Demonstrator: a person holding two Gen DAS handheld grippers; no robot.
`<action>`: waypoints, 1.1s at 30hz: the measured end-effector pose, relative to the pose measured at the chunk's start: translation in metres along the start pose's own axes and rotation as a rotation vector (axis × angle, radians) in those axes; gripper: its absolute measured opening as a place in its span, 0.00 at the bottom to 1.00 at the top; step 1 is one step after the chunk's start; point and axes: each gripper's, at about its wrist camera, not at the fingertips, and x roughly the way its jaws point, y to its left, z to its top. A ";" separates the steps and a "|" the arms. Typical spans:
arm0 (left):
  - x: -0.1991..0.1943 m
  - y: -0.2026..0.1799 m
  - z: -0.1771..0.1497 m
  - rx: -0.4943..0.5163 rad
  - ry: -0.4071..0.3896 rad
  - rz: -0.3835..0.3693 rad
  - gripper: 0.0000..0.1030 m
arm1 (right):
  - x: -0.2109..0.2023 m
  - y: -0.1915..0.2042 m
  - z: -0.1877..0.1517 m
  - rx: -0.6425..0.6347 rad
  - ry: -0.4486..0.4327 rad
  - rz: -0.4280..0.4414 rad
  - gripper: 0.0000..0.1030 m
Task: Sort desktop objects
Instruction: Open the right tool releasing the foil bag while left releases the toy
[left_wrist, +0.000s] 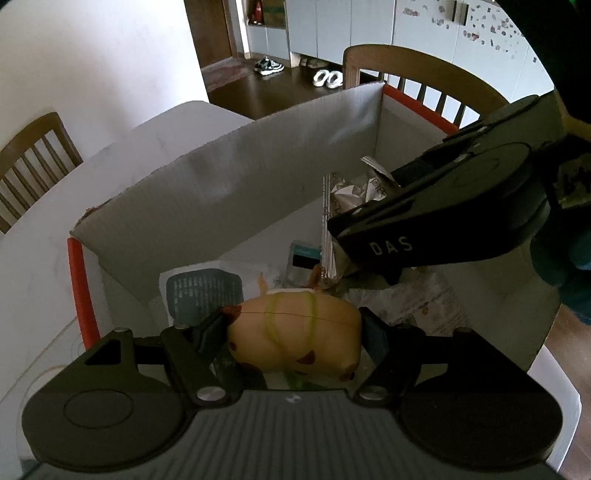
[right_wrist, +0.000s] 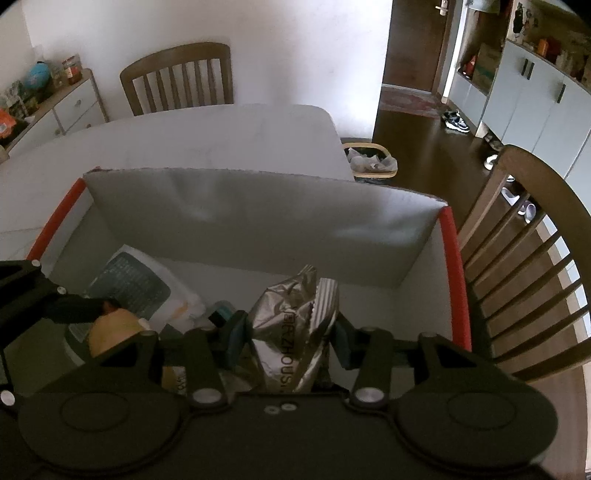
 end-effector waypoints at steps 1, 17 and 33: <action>0.002 0.000 0.001 -0.001 0.008 -0.002 0.72 | 0.001 0.000 0.000 0.001 0.002 -0.001 0.46; -0.012 -0.005 0.001 -0.029 -0.023 0.010 0.82 | -0.020 -0.004 -0.004 0.002 -0.049 -0.018 0.63; -0.077 0.002 -0.019 -0.091 -0.179 0.004 0.90 | -0.084 0.003 -0.005 0.037 -0.168 -0.006 0.67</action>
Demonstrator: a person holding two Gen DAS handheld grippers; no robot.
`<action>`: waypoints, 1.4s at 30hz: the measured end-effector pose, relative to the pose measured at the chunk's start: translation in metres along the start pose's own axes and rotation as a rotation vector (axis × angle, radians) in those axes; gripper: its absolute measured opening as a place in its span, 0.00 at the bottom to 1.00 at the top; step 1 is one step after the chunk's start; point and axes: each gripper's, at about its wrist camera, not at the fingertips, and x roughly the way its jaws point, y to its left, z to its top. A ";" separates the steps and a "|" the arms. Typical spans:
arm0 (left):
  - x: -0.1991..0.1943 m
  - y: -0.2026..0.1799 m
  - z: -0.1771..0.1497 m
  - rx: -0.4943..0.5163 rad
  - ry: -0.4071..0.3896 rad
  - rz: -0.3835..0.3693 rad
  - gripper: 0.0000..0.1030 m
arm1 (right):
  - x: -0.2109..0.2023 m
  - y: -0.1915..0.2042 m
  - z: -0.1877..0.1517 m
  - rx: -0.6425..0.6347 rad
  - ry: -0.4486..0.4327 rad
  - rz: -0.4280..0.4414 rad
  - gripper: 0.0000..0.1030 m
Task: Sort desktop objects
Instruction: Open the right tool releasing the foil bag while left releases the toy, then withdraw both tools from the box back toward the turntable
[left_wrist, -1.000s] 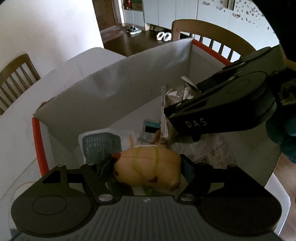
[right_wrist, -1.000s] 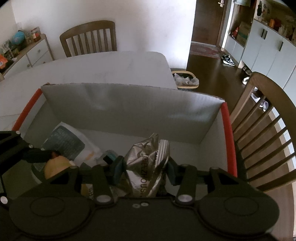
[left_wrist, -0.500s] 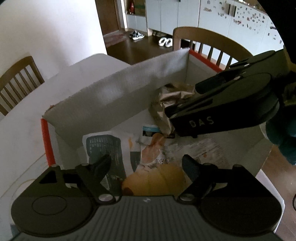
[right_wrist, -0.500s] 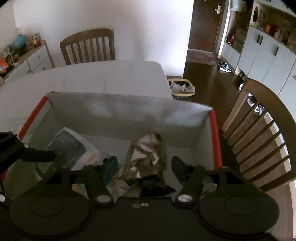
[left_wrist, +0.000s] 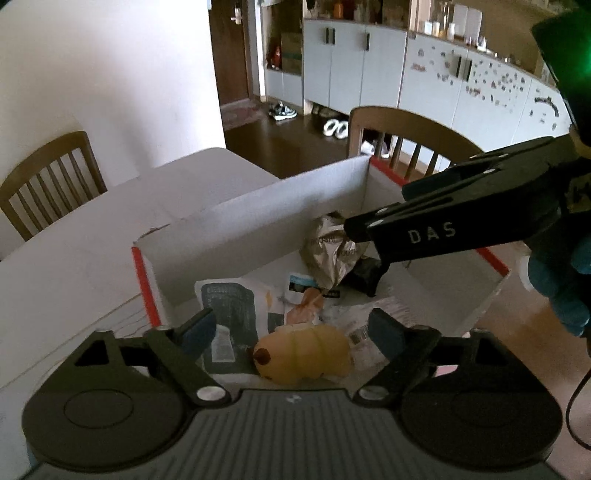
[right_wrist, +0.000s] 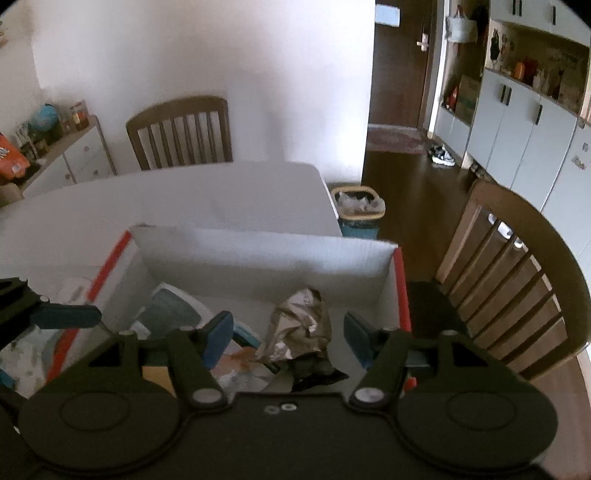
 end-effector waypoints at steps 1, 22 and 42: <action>-0.003 0.001 -0.001 -0.003 -0.010 -0.001 0.94 | -0.004 0.002 0.000 0.000 -0.009 0.002 0.68; -0.078 0.032 -0.049 -0.032 -0.134 0.004 1.00 | -0.064 0.053 -0.016 0.024 -0.098 0.013 0.74; -0.163 0.110 -0.148 -0.109 -0.194 0.060 1.00 | -0.092 0.178 -0.052 -0.036 -0.146 0.076 0.74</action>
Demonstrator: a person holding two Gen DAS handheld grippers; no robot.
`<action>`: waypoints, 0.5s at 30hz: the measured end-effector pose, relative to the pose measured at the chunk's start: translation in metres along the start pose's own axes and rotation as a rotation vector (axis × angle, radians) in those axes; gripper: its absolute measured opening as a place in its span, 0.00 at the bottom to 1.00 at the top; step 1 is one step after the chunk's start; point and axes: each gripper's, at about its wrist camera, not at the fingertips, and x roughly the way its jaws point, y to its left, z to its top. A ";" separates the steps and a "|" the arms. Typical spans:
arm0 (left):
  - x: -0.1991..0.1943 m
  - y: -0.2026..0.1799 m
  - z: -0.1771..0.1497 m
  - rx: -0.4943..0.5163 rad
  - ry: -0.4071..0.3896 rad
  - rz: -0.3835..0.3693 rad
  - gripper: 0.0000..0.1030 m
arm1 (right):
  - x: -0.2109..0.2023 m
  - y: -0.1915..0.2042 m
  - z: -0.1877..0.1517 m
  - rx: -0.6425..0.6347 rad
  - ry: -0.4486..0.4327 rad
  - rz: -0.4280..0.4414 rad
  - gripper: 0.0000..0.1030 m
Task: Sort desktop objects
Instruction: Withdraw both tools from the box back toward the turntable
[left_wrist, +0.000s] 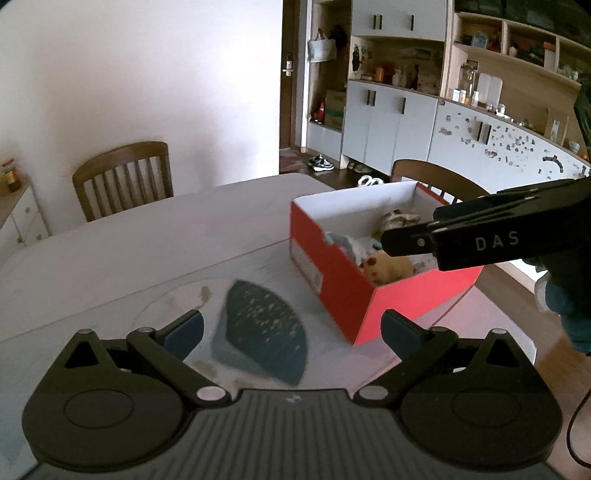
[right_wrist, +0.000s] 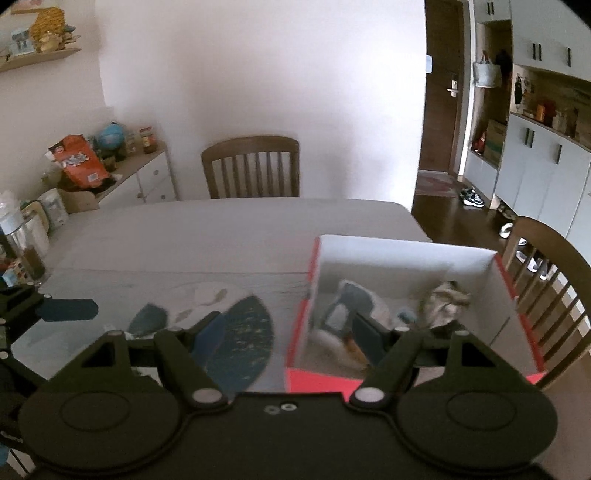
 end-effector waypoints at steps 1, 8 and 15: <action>-0.005 0.005 -0.004 0.001 -0.003 0.006 1.00 | 0.000 0.007 -0.002 -0.001 -0.002 0.003 0.75; -0.027 0.039 -0.032 -0.027 0.001 0.037 1.00 | 0.000 0.054 -0.011 -0.035 -0.004 0.045 0.75; -0.040 0.065 -0.053 -0.038 0.005 0.070 0.99 | 0.006 0.087 -0.010 -0.069 -0.004 0.074 0.75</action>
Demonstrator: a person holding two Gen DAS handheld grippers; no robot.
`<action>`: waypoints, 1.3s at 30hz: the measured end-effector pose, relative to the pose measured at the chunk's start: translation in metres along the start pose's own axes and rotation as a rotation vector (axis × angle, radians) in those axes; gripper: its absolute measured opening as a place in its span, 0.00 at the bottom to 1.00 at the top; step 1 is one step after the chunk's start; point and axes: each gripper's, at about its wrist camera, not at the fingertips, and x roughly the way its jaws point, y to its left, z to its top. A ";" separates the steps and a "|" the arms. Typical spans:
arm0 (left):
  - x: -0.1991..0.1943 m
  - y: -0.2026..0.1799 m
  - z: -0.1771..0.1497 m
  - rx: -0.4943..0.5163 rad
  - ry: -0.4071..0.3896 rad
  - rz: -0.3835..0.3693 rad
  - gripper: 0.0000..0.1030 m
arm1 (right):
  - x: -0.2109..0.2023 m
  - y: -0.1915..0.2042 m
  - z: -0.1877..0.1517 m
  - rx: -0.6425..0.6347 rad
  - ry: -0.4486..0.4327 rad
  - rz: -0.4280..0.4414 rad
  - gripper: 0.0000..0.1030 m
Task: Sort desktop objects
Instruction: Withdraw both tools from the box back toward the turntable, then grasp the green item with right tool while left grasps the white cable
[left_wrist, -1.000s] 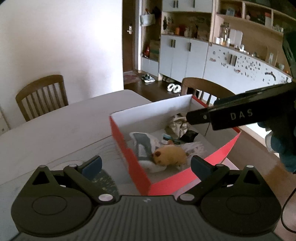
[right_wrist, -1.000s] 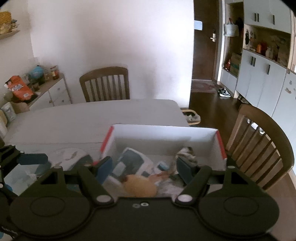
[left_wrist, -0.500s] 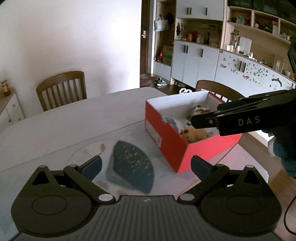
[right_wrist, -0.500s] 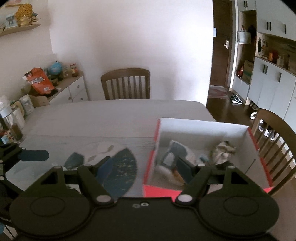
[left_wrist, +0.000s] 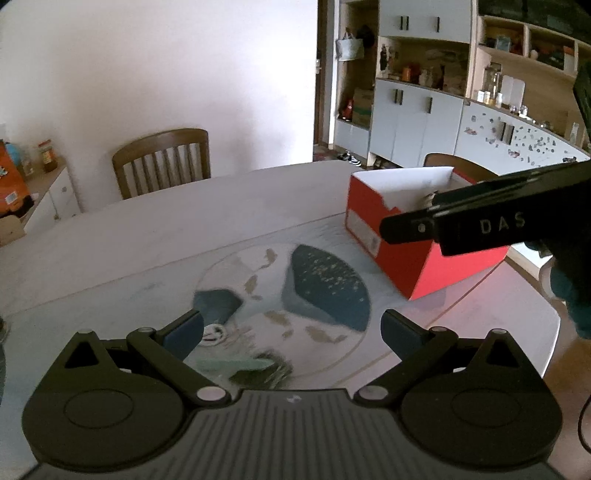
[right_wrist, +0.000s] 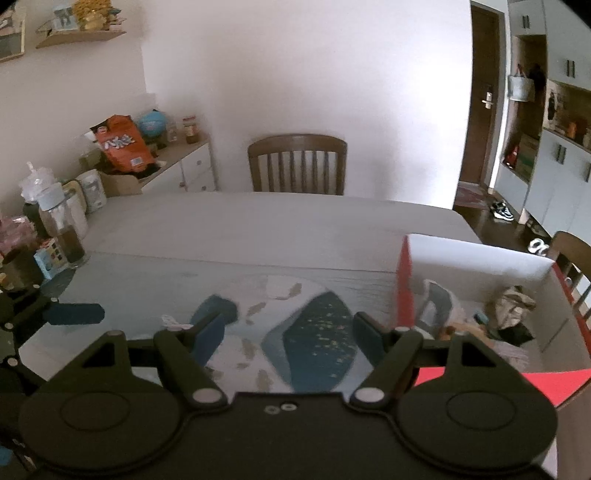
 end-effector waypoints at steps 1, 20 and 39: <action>-0.001 0.004 -0.003 -0.006 -0.002 0.003 0.99 | 0.001 0.005 0.000 -0.004 -0.001 0.004 0.75; 0.034 0.098 -0.010 -0.046 0.001 0.086 0.99 | 0.027 0.059 -0.015 -0.084 0.029 0.056 0.74; 0.115 0.145 -0.019 -0.016 0.064 0.010 0.99 | 0.096 0.109 -0.051 -0.181 0.104 0.064 0.68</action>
